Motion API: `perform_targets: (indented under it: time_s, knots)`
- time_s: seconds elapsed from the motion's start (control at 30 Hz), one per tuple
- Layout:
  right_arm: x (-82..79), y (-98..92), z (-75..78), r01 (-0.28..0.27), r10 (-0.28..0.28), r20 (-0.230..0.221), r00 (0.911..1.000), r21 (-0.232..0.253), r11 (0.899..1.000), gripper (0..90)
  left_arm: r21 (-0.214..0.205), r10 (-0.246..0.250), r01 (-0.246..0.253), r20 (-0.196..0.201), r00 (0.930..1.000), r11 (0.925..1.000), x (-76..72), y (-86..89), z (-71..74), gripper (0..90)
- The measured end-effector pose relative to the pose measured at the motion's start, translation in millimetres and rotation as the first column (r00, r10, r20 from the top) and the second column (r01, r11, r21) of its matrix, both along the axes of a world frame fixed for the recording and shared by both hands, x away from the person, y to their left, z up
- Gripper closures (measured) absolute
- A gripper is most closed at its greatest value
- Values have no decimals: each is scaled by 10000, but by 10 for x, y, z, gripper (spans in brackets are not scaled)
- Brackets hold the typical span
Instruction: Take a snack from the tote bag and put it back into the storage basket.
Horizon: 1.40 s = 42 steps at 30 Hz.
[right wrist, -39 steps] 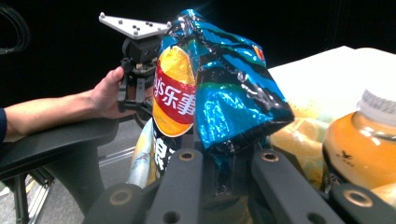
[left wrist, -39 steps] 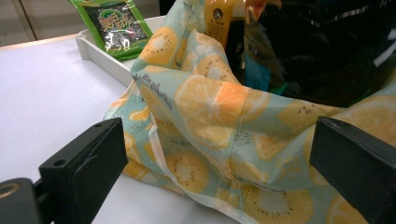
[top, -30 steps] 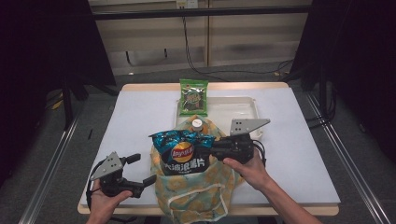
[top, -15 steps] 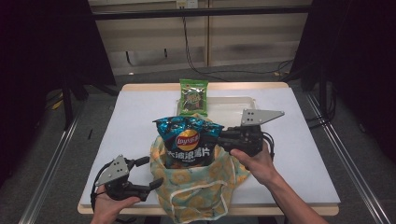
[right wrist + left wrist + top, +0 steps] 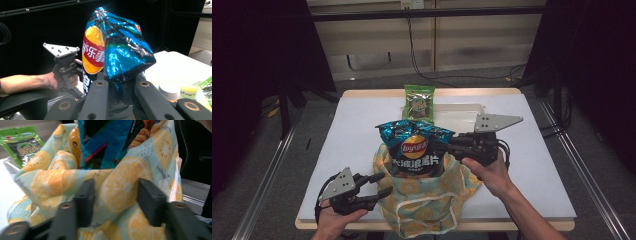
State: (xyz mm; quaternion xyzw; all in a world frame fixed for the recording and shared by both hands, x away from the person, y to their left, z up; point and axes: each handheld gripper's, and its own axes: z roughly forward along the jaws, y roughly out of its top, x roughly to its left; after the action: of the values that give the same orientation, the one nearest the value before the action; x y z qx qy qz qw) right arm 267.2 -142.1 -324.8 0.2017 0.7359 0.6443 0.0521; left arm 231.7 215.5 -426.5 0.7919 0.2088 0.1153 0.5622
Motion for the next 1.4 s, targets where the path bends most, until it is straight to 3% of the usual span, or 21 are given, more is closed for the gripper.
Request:
perform_targets:
  time_s: [0.03, 0.2, 0.47, 0.63, 0.73, 1.03, 1.17, 1.4]
  knots:
    - [4, 6, -9, -22, 22, 17, 10000, -13, 10000, 854, -94, -179, 177, -221, 9996, 9998, 8, -22, -13, 594]
    - [16, -18, -12, 72, -72, -17, 10000, 17, 10000, 854, 480, -661, 690, -595, 9960, 9965, 7, -60, -65, 897]
    - [4, -128, 138, 359, -363, 250, 9990, 154, 9992, 854, 1005, -1139, 1240, -1011, 9883, 9872, 15, -60, -127, 900]
    - [-36, -159, 253, 561, -579, 509, 9970, 350, 9978, 854, 1161, -1263, 1371, -961, 9873, 9837, 2, -31, -143, 900]
    - [-12, -130, 282, 629, -648, 555, 9964, 354, 9974, 854, 972, -1274, 1368, -975, 9871, 9858, -9, -26, -134, 900]
    - [153, -35, 365, 689, -720, 567, 9958, 546, 9961, 854, 1073, -1118, 1225, -1006, 9886, 9867, 7, 53, -144, 900]
    - [178, -68, 416, 805, -842, 618, 9945, 604, 9949, 855, 786, -872, 955, -1031, 9908, 9923, -6, 117, -140, 892]
    - [183, -234, 366, 1110, -1132, 463, 9925, 487, 9926, 855, -58, -596, 593, -978, 9934, 9982, 18, 185, -116, 750]
